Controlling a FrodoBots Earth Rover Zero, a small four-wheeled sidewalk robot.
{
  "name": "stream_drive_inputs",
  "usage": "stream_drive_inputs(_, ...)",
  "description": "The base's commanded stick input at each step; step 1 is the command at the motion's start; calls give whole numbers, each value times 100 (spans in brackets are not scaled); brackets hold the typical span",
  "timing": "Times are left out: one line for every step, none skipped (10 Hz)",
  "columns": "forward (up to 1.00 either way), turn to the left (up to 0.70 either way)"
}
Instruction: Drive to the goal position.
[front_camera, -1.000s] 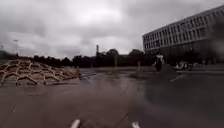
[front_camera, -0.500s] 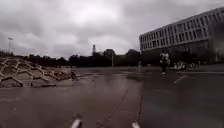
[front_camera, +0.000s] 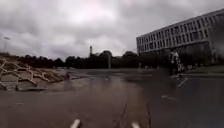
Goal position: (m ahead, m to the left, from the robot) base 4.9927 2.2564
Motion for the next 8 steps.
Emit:
stream_drive_inputs(100, -12)
stream_drive_inputs(100, -29)
stream_drive_inputs(100, -33)
stream_drive_inputs(100, -21)
stream_drive_inputs(100, -7)
stream_drive_inputs(100, 0)
stream_drive_inputs(100, 0)
stream_drive_inputs(100, 0)
